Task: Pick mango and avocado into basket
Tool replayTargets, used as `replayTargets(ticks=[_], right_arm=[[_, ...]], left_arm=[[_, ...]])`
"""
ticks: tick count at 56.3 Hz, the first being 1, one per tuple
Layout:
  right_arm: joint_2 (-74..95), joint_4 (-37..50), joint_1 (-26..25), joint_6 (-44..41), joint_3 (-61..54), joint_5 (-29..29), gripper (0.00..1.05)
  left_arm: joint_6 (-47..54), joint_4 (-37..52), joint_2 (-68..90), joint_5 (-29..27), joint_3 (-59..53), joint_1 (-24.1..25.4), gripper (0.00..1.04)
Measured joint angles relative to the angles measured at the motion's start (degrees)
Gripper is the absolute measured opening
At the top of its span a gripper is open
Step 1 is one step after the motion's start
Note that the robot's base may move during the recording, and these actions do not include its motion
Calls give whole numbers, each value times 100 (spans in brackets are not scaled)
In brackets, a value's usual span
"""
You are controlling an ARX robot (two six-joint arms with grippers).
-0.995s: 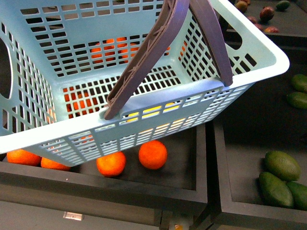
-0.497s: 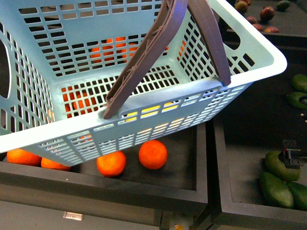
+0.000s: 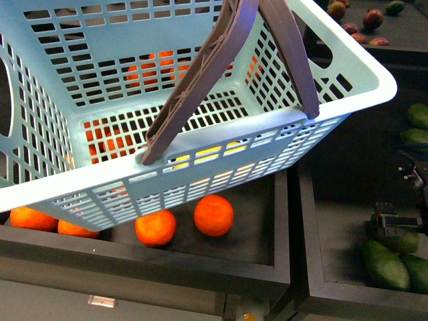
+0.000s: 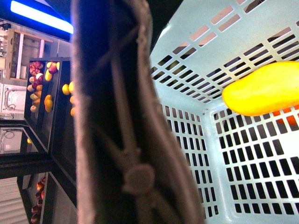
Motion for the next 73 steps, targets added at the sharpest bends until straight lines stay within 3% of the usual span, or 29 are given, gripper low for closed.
replayTargets(ticks=[24, 30, 36, 59, 73], right_arm=[[258, -9, 4, 72, 188, 44, 96], [343, 9, 7, 114, 190, 55, 77], [352, 50, 11, 136, 190, 50, 69], [323, 173, -15, 184, 103, -28, 67], [-317, 520, -219, 210, -516, -463, 67]], left_arm=[[-2, 0, 0, 11, 0, -2, 6], [-2, 0, 0, 9, 0, -2, 6], [0, 0, 0, 4, 0, -2, 6], [0, 0, 0, 9, 0, -2, 6], [0, 0, 0, 9, 0, -2, 6]])
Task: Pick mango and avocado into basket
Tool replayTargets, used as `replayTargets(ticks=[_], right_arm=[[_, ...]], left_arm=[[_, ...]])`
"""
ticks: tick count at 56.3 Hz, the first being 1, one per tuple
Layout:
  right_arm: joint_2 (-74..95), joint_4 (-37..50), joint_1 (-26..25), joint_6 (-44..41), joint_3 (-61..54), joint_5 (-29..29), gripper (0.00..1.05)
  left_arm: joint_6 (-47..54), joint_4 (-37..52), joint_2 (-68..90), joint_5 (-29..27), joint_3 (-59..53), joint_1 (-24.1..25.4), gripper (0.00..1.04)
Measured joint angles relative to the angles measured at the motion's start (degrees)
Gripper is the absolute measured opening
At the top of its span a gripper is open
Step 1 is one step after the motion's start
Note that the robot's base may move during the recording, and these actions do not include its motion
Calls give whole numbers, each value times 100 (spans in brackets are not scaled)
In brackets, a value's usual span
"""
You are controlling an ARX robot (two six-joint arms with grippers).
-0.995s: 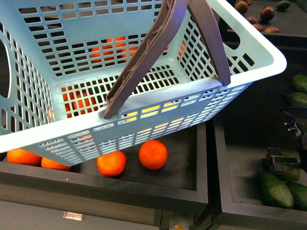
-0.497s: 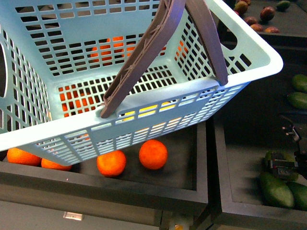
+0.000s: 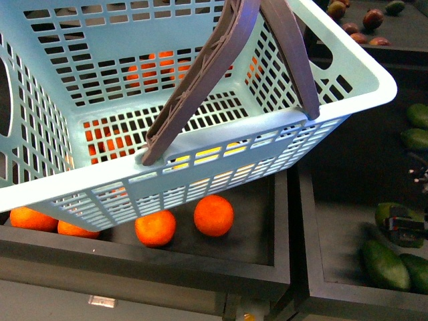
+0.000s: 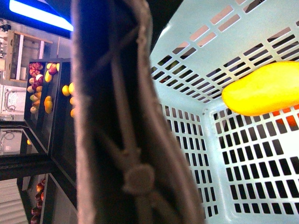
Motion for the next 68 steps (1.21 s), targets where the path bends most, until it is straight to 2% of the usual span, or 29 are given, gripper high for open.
replayTargets(ticks=[13, 21, 26, 33, 38, 46, 61, 68], right_arm=[[-1292, 175, -470, -168, -879, -542, 67], [-2769, -39, -859, -92, -1641, -1241, 67], [-3875, -219, -863, 109, -2011, -1648, 67], [-4791, -243, -671, 476, -2192, -1834, 67], [-5702, -238, -177, 1034, -2315, -1832, 67], [-6240, -61, 702, 1679, -2317, -1464, 67], [-5880, 203, 2382, 2216, -1738, -411, 67], [-5423, 273, 2981, 2293, -1303, 24, 67]], left_arm=[[-2, 0, 0, 2, 0, 0, 6], [0, 0, 0, -7, 0, 2, 6], [0, 0, 0, -7, 0, 0, 6], [-2, 0, 0, 15, 0, -7, 6], [-2, 0, 0, 20, 0, -4, 6], [0, 0, 0, -13, 0, -4, 6], [0, 0, 0, -13, 0, -4, 6], [-2, 0, 0, 0, 0, -4, 6]])
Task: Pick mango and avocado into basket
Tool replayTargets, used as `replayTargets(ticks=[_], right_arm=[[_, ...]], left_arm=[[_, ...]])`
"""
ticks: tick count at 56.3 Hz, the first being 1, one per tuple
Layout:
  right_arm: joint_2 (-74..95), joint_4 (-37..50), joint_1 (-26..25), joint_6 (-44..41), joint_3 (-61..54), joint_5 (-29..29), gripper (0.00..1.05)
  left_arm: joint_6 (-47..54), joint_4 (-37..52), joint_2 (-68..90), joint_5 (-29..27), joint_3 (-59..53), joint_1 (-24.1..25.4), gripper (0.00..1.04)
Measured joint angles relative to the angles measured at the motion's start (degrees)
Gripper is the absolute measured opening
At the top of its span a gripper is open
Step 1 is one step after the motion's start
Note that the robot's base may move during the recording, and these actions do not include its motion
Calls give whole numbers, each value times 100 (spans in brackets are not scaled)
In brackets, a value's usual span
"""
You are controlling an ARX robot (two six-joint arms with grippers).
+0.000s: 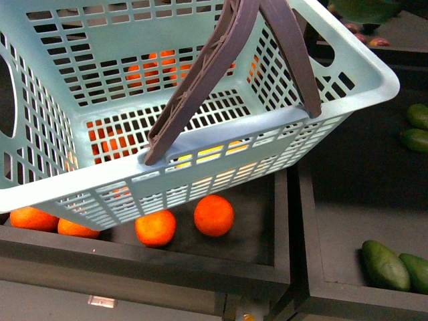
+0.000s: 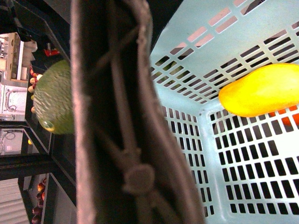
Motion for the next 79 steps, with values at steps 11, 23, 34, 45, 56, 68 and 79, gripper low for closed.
replayTargets(ticks=[11, 23, 34, 45, 56, 68, 79], right_arm=[[844, -52, 590, 144, 603, 767, 67], [748, -28, 481, 608, 514, 955, 96], [-382, -201, -273, 586, -90, 1008, 96], [-988, 2135, -601, -990, -1432, 2090, 65], [-1836, 2341, -813, -1451, -2546, 1821, 25], [-2581, 2256, -992, -1508, -3185, 1663, 2], [-3309, 1954, -1394, -1510, -3617, 1263, 2]], left_arm=[[0, 0, 0, 2, 0, 0, 6], [7, 0, 0, -22, 0, 4, 6], [2, -2, 4, -11, -2, 0, 6], [26, -2, 4, -39, -2, 7, 6], [20, -2, 4, 15, -2, 2, 6], [26, -2, 4, -22, -2, 4, 6], [22, -2, 4, -13, -2, 4, 6]])
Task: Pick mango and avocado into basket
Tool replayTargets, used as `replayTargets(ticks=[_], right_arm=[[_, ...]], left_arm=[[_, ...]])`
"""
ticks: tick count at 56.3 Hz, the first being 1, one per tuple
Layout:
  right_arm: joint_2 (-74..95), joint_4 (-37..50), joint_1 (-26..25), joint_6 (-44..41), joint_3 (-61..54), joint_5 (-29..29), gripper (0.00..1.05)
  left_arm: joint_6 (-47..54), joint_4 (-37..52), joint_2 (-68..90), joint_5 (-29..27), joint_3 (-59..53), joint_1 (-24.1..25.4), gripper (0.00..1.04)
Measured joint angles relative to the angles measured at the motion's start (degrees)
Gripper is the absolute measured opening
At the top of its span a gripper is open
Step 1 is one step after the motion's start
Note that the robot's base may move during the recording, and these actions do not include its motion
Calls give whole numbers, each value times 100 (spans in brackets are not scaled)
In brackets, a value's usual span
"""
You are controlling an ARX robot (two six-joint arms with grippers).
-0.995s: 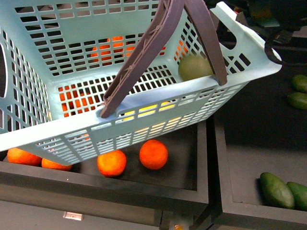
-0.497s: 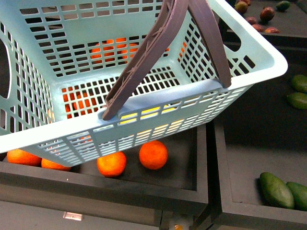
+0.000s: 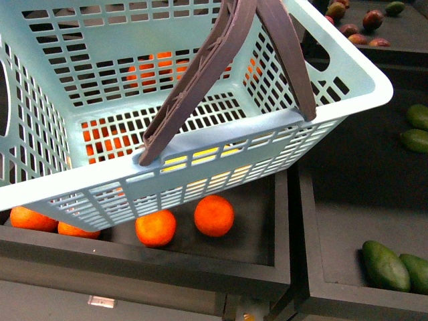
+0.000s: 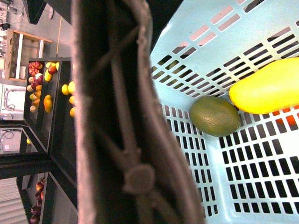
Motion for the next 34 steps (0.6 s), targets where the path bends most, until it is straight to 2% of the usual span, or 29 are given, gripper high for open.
replayTargets(ticks=[11, 17, 34], right_arm=[[-678, -407, -15, 0, -293, -11, 2], [-776, -195, -15, 0, -535, -11, 2], [-1921, -1193, -15, 0, -719, -26, 2]], left_arm=[[2, 0, 0, 9, 0, -2, 6], [-7, 0, 0, 20, 0, -2, 6], [7, 0, 0, -4, 0, 0, 6]])
